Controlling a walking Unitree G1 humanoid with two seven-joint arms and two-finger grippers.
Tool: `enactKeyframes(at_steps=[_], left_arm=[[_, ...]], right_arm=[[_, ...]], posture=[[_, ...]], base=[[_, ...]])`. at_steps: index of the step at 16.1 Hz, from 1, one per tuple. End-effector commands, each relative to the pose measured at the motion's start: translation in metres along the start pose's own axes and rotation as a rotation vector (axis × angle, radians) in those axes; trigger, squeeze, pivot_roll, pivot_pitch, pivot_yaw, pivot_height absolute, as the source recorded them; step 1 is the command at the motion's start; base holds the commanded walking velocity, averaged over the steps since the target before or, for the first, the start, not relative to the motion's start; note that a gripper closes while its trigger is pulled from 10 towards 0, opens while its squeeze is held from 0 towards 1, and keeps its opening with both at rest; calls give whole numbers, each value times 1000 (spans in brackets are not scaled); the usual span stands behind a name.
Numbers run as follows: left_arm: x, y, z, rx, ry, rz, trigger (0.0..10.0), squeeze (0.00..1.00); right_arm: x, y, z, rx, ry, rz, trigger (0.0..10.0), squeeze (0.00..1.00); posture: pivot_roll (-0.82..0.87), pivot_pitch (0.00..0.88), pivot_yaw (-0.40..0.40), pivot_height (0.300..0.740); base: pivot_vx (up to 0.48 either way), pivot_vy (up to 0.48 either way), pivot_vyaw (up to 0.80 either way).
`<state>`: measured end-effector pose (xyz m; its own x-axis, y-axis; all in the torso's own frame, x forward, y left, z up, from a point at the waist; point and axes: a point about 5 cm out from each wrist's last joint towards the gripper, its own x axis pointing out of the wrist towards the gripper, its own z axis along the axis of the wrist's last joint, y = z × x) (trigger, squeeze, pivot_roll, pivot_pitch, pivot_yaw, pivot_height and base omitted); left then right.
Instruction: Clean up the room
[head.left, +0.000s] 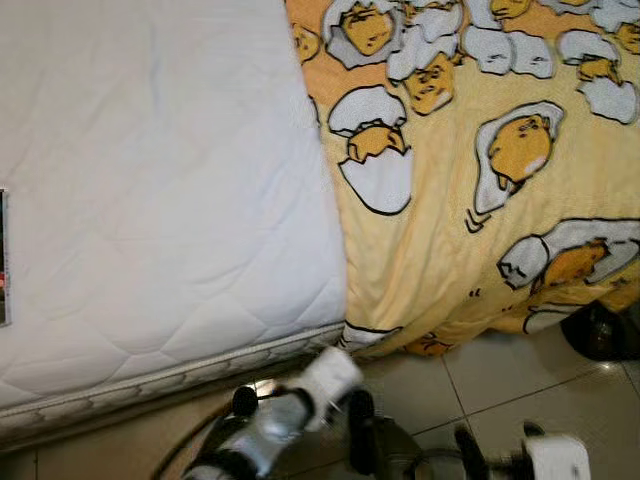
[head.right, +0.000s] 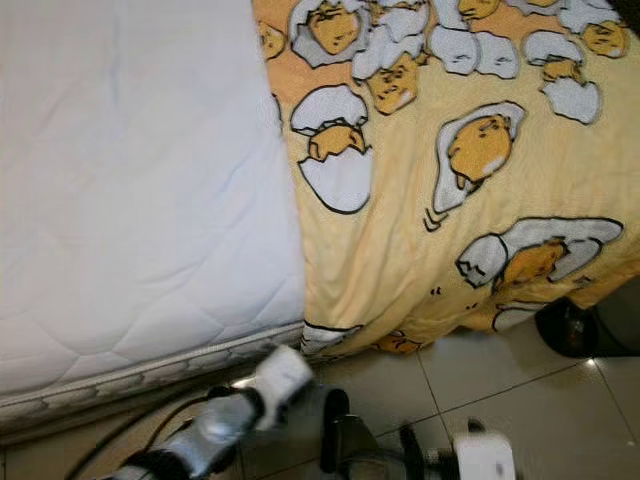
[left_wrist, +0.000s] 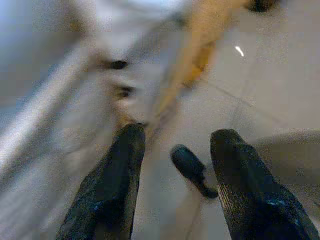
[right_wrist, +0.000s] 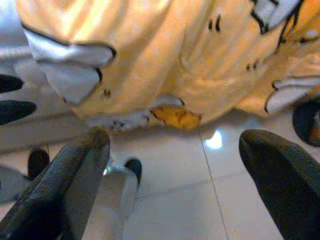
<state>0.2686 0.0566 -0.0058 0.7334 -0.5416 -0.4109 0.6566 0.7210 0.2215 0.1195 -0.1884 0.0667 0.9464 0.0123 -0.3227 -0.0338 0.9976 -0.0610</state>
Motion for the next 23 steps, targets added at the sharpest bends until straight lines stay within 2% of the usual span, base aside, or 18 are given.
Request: enactKeyframes(at_steps=[1,2,4,5,7,8,9,11,14,16,19,21,22,23], left_arm=[[-2,-4,2,-81,-57,34,10000,0],[-5,13,21,-236,-183,139,10000,0],[-9,31,38,-354,-271,222,10000,0],[-15,50,54,-397,-335,292,10000,0],[-30,93,85,-404,-431,425,10000,0],[-39,99,90,-385,-454,453,10000,0],[-45,102,91,-361,-456,482,10000,0],[-47,101,91,-353,-428,523,10000,0],[-34,96,99,-331,-390,507,10000,0],[-32,97,104,-324,-389,503,10000,0],[-27,95,96,-341,-337,521,10000,0],[-30,95,96,-321,-354,516,10000,0],[-30,96,90,-295,-329,534,10000,0],[-31,98,86,-307,-312,550,10000,0]], right_arm=[[0,-6,-2,17,24,-25,10000,0],[22,-11,17,35,-62,-42,10000,0],[42,-16,33,55,-129,-64,10000,0],[59,-20,45,65,-177,-78,10000,0],[106,-34,61,110,-226,-117,10000,0],[118,-34,67,131,-238,-122,10000,0],[127,-30,72,132,-248,-105,10000,0],[138,-22,75,122,-255,-66,10000,0],[156,-18,73,124,-256,-51,10000,0],[158,-19,72,116,-257,-51,10000,0],[158,-18,66,95,-256,-33,10000,0],[159,-10,65,89,-260,11,10000,0],[160,-4,60,104,-249,26,10000,0],[162,1,57,145,-238,34,10000,0]], posture=[[-119,381,-77,740],[-90,328,-69,740],[-70,297,-65,740],[-51,273,-65,740],[32,164,-50,740],[60,124,-51,740],[79,97,-48,740],[117,59,-49,740],[115,22,-47,740],[108,16,-50,740],[103,0,-61,740],[113,0,-59,740],[127,0,-63,740],[138,0,-53,740]], base=[[0,0,0],[0,0,0],[0,0,0],[0,0,0],[0,0,0],[0,0,688],[0,-458,663],[0,-450,619],[0,-428,581],[0,-424,562],[0,-141,554],[0,0,553],[0,0,556],[0,0,563]])
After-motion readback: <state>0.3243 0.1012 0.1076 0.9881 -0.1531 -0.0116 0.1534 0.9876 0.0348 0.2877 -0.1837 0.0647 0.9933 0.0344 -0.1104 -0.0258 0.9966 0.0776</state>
